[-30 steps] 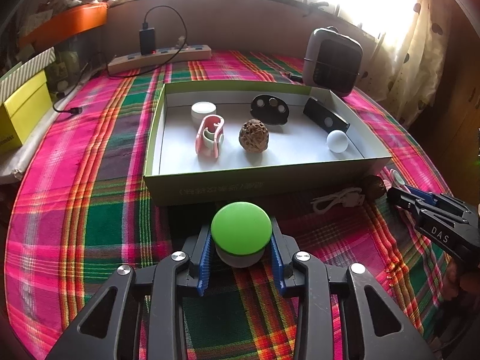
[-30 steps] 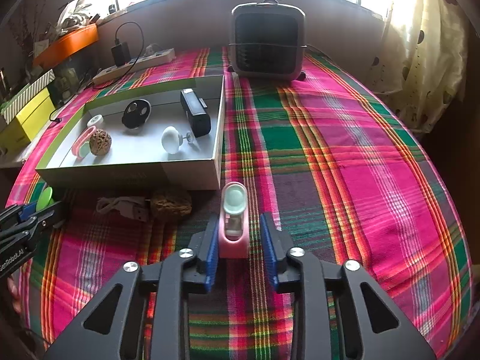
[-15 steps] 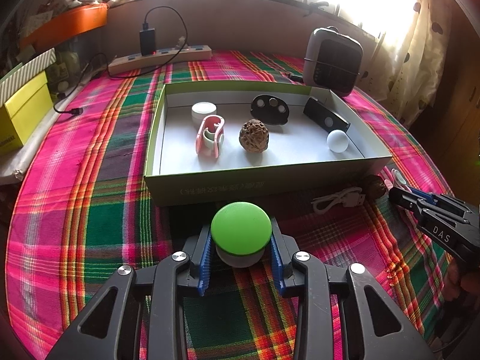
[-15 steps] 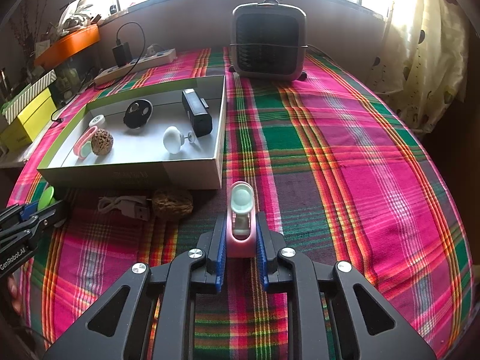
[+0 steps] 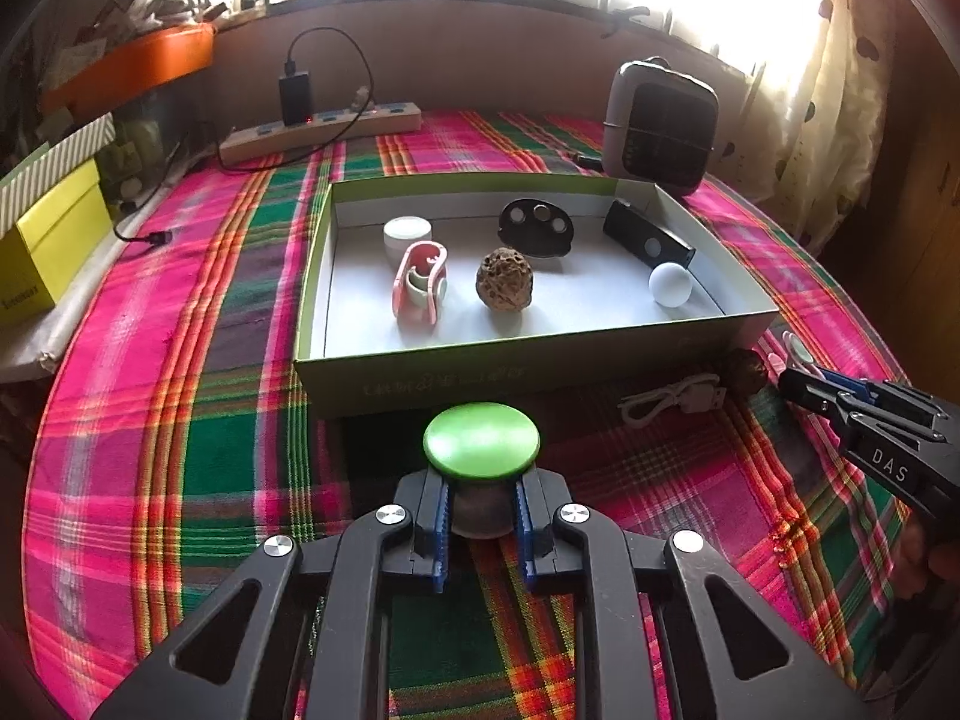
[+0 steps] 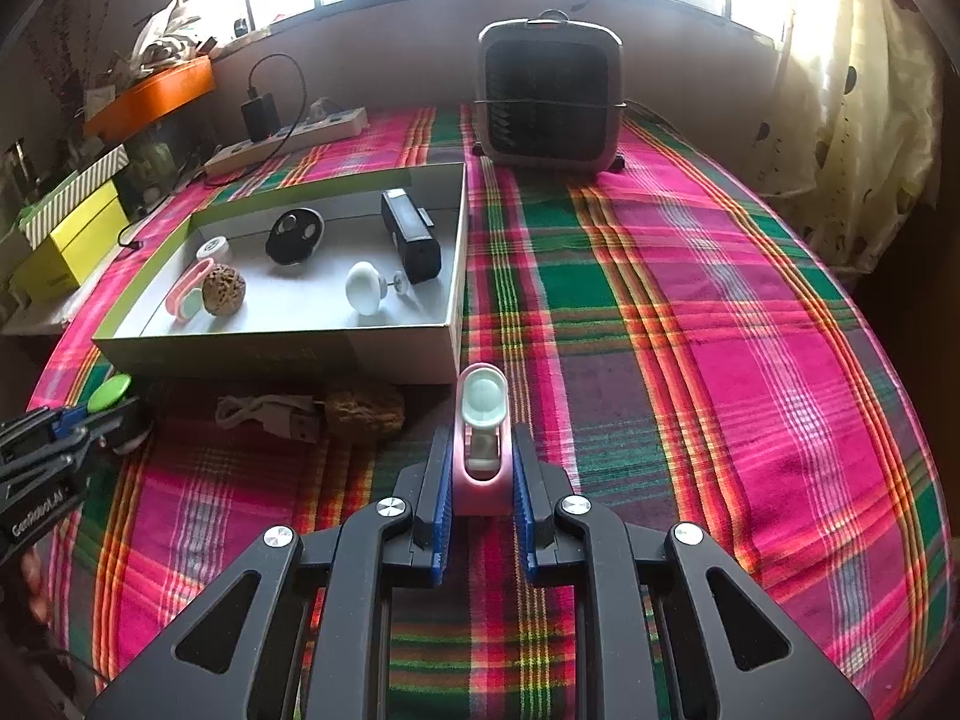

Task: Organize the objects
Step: 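Close right gripper on the pink device while left gripper holds the green jar, then lift the pink device with right gripper while left gripper lifts the green jar toward the box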

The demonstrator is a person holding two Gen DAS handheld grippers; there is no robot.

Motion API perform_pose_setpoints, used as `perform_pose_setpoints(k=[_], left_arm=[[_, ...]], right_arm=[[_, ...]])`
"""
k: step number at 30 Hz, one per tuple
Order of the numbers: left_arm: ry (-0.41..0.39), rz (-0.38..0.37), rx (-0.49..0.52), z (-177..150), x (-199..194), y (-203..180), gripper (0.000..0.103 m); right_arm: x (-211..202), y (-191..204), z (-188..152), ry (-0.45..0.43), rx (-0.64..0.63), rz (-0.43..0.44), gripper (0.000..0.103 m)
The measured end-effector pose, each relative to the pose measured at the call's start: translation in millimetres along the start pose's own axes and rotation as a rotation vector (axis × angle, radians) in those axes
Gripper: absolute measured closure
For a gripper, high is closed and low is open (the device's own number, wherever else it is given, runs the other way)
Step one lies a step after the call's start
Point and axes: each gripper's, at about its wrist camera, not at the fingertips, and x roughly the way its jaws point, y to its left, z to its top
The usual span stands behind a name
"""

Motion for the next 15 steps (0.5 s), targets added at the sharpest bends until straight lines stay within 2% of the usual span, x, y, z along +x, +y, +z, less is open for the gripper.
perform_pose_setpoints(k=[15], left_arm=[[-0.001,0.001,-0.003,-0.7,-0.9,-1.4,0.088]], right_arm=[[-2.2,1.5,-1.7,-0.004,-0.004,0.016,0.085]])
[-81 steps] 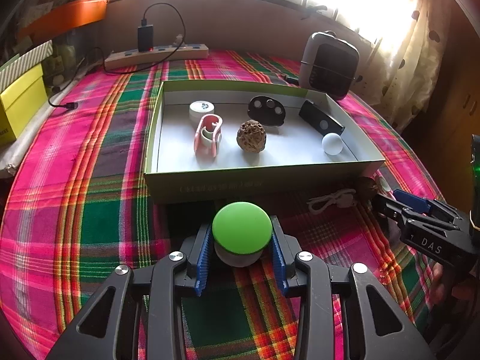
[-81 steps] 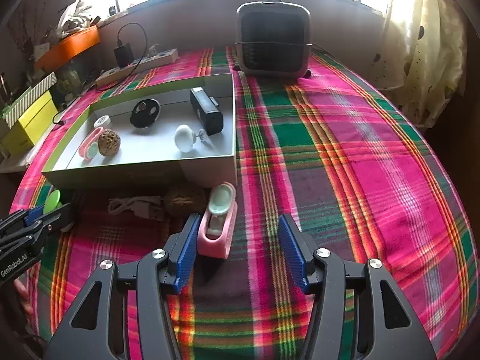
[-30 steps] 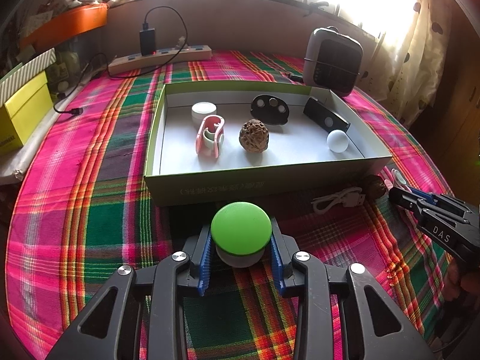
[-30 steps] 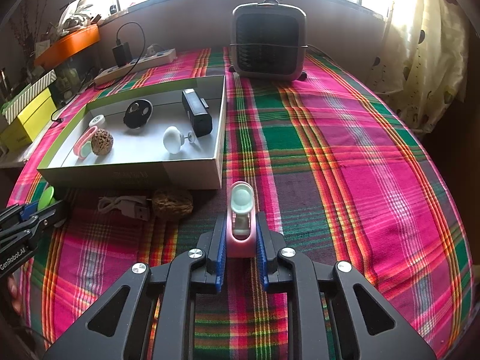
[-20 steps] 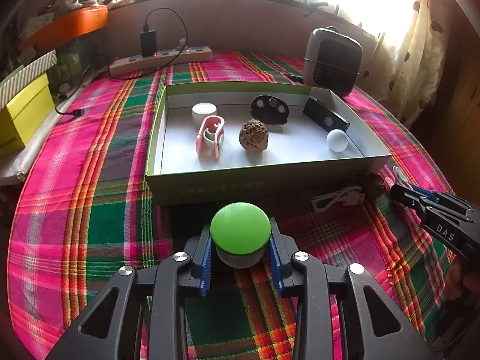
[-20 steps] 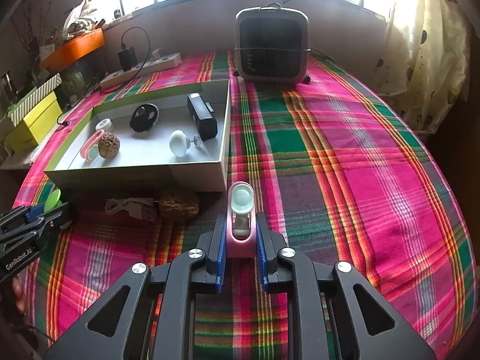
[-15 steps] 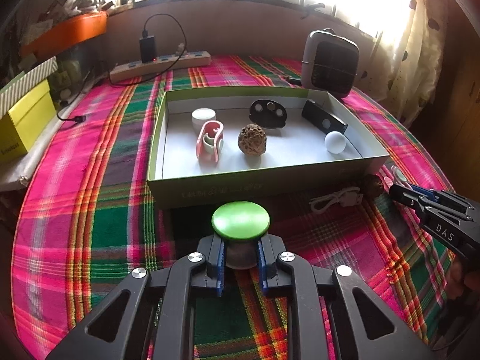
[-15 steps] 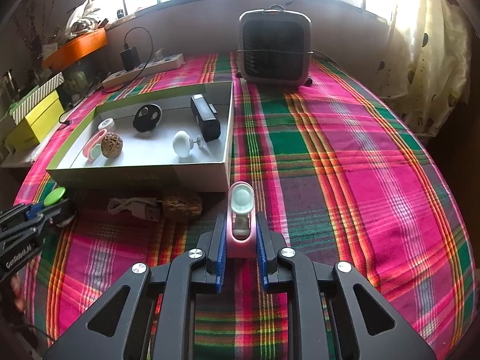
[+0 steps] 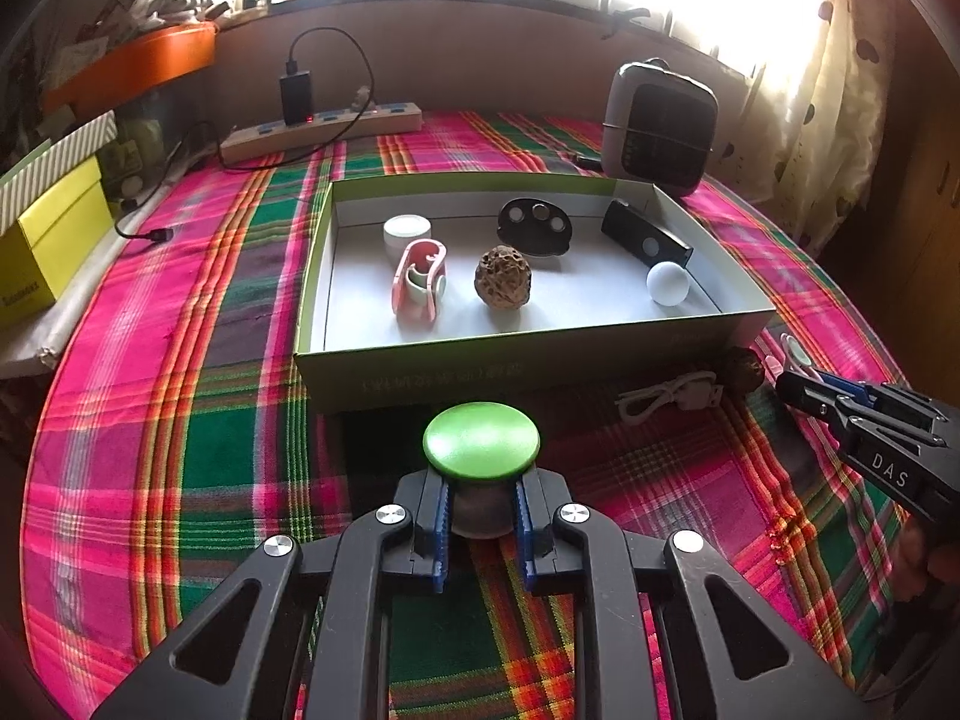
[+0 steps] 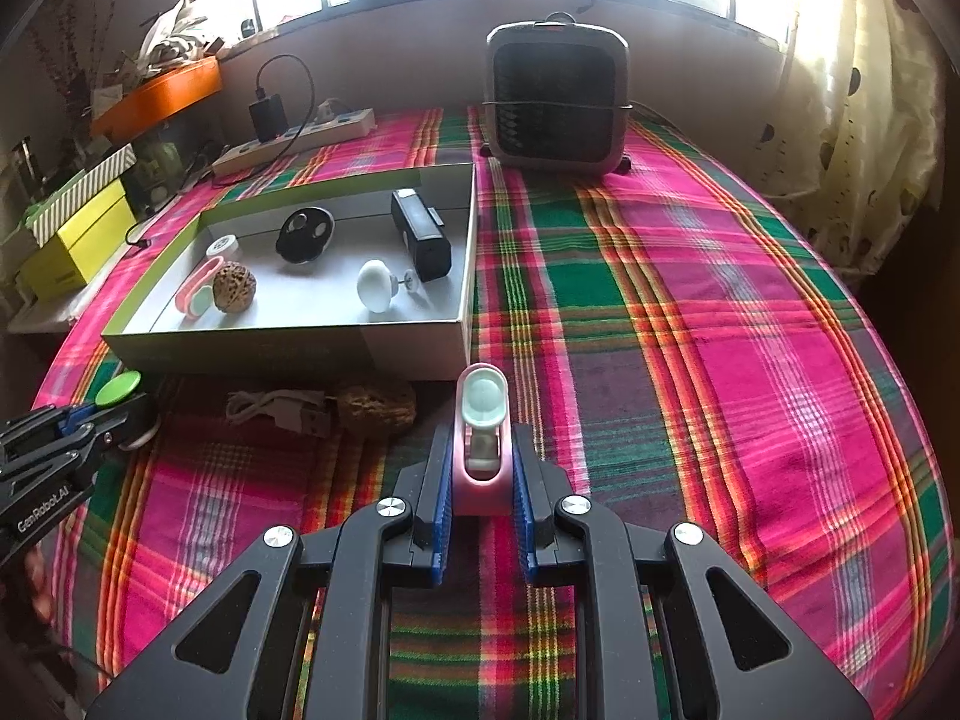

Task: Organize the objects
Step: 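Lift the pink device with right gripper while left gripper lifts the green jar toward the box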

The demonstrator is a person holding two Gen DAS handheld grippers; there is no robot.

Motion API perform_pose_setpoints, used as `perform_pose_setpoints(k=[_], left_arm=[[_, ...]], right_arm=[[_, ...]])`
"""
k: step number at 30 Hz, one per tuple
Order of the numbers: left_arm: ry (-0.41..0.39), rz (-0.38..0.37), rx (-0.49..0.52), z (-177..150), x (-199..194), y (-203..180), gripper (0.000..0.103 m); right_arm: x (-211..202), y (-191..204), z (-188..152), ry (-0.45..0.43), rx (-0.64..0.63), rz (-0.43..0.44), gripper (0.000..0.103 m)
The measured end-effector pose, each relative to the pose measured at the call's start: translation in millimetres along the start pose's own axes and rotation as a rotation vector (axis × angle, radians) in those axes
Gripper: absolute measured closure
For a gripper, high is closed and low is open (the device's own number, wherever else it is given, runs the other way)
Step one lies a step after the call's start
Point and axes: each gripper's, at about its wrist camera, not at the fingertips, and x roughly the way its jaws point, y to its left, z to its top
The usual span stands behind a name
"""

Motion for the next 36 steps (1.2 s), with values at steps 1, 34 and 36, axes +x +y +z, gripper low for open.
perform_pose_setpoints(k=[1,34,36], left_arm=[[0.0,0.0,0.001,0.0,0.0,0.0,0.088],[-0.076,-0.015,-0.003,19.4,-29.9,-4.9,0.088],[-0.08,-0.017,-0.006,22.7,-29.6,-4.1,0.088]], right_arm=[[-0.3,0.1,-0.4,-0.001,-0.001,0.002,0.085],[-25.5,16.9,24.5,-0.076,-0.047,0.149,0.085],[-24.8,20.0,29.9,-0.079,-0.055,0.165,0.085]])
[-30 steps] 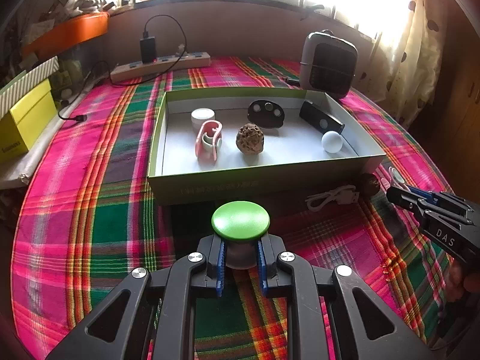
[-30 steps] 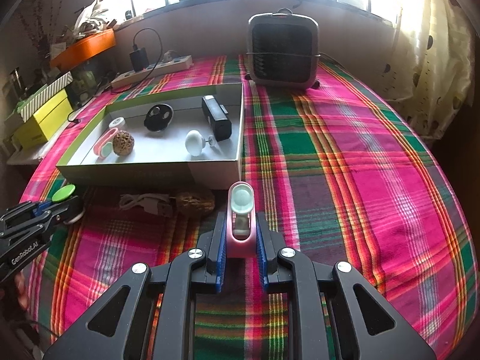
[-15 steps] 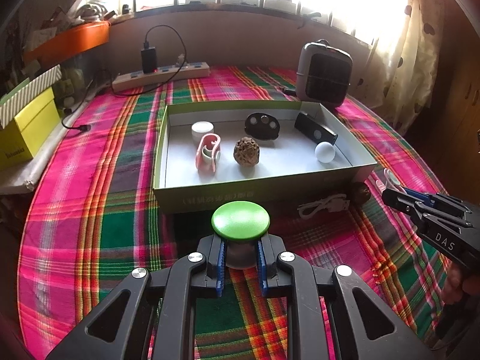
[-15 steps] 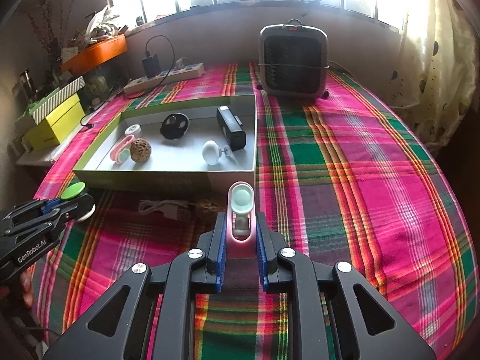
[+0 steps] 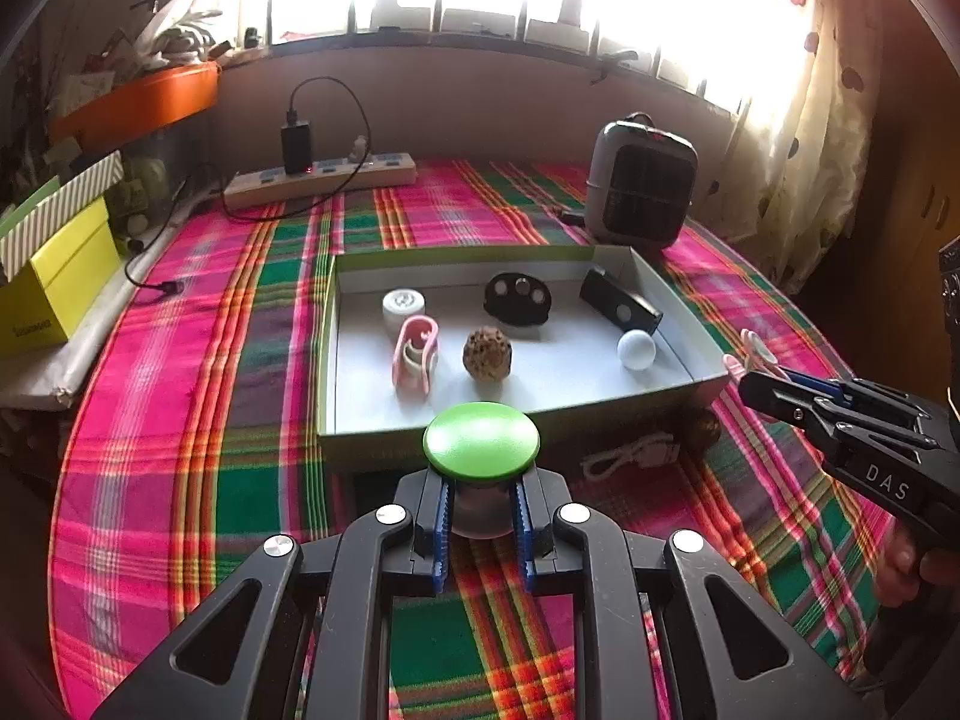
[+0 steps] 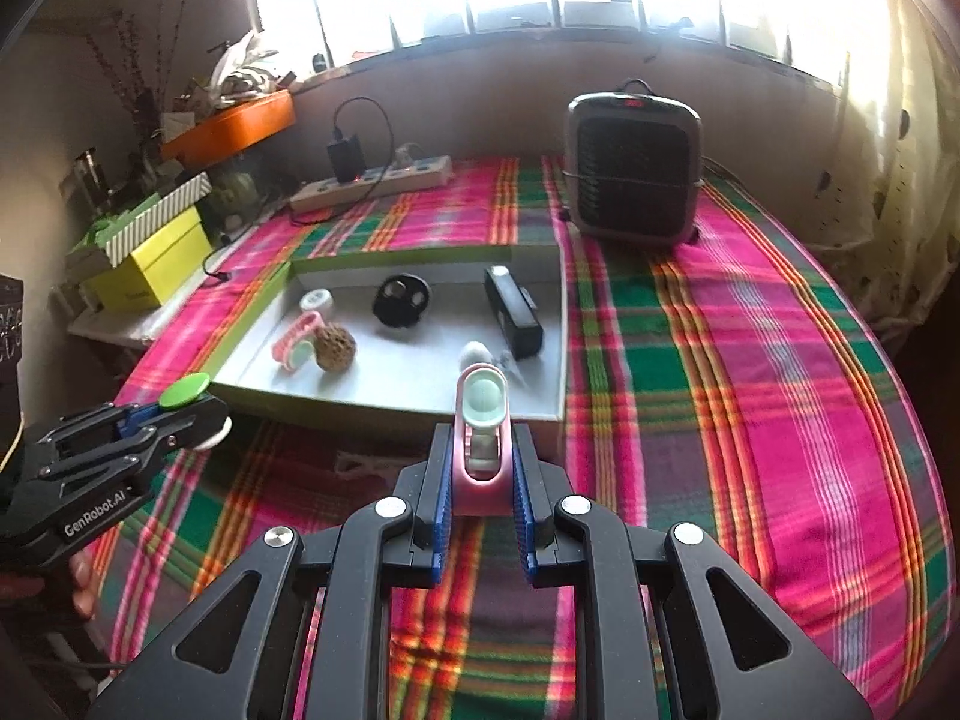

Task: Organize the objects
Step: 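Lift the pink device with right gripper while left gripper lifts the green jar toward the box, then lower the pink device into the box and open right gripper while left gripper holds the green jar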

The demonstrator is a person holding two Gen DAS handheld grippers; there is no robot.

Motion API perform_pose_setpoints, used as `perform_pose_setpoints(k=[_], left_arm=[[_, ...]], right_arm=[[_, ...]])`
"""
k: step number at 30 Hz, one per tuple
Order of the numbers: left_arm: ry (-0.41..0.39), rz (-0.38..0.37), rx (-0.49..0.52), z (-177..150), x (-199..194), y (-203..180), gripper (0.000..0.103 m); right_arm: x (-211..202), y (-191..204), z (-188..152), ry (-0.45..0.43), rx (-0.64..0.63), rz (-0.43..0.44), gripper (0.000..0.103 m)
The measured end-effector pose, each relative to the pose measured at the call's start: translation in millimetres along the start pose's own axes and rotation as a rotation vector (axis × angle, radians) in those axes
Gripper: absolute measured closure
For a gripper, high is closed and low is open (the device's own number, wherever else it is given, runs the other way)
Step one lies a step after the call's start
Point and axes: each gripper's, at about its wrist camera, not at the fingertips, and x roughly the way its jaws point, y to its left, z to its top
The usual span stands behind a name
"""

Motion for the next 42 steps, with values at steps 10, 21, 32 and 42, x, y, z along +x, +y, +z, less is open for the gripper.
perform_pose_setpoints(k=[10,21,32,42], left_arm=[[0.009,-0.014,-0.005,14.0,15.8,-0.3,0.088],[0.019,-0.02,-0.012,30.0,37.7,2.1,0.088],[0.051,-0.01,-0.011,33.0,57.9,5.3,0.088],[0.085,-0.008,-0.008,31.4,75.0,6.3,0.088]], right_arm=[[21.0,9.2,27.2,0.012,-0.032,0.05,0.085],[58.5,11.0,51.1,0.056,-0.03,0.075,0.085],[90.6,7.3,59.0,0.112,-0.025,0.082,0.085],[115.2,6.4,59.3,0.168,-0.041,0.079,0.085]])
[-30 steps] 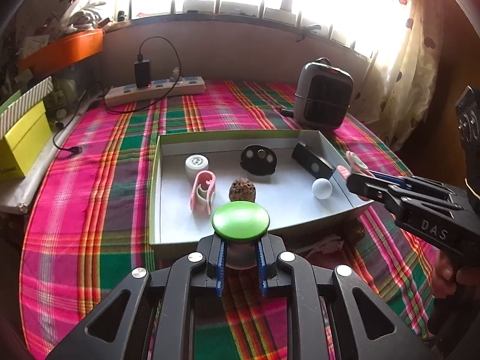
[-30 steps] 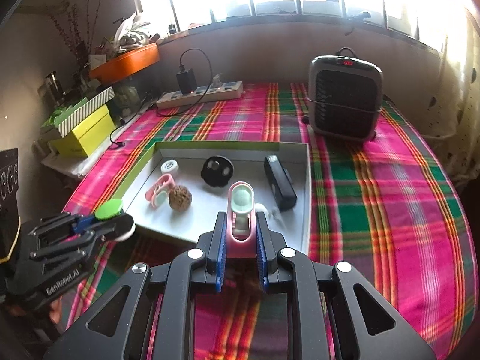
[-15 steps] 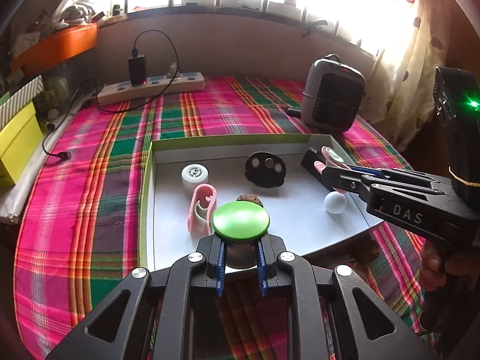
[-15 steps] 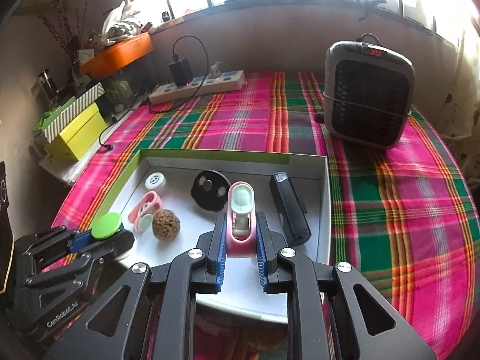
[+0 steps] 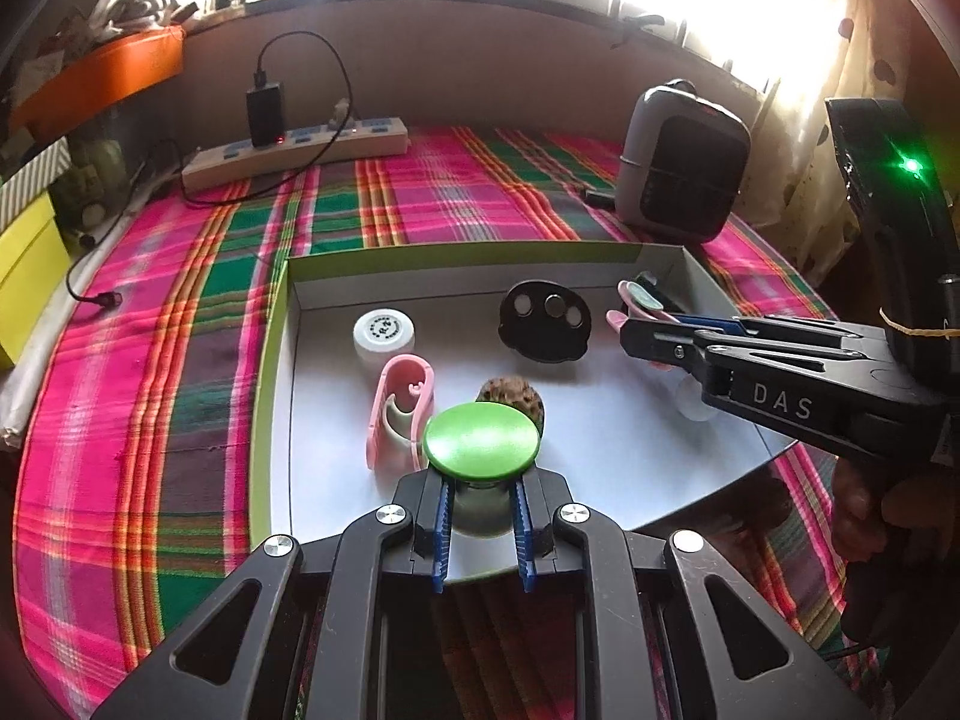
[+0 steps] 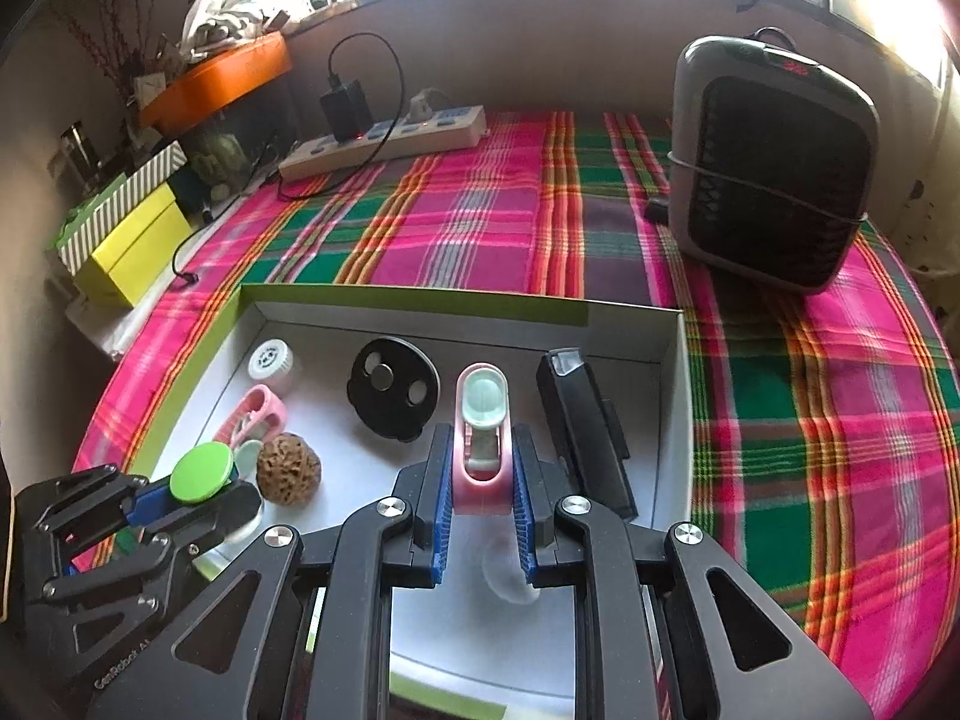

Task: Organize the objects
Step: 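Lower the pink device into the box and open right gripper while left gripper holds the green jar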

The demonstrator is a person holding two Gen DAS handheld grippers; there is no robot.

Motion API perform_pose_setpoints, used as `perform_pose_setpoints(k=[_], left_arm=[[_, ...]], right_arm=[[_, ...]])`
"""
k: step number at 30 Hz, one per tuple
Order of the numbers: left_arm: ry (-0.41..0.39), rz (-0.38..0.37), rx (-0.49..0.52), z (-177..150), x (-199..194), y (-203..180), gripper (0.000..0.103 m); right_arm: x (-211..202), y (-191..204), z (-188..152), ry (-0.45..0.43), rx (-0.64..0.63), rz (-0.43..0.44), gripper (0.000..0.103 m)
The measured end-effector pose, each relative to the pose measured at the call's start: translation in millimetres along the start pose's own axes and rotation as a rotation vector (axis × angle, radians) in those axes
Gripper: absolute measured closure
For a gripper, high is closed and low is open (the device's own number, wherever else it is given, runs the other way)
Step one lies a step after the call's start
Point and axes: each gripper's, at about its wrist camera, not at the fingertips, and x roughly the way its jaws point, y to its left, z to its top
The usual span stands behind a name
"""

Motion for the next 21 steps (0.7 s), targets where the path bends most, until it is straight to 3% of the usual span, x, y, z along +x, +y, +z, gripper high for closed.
perform_pose_setpoints(k=[21], left_arm=[[0.009,0.008,0.004,6.9,12.1,2.5,0.088]], right_arm=[[21.5,2.6,3.7,0.025,-0.026,-0.02,0.084]])
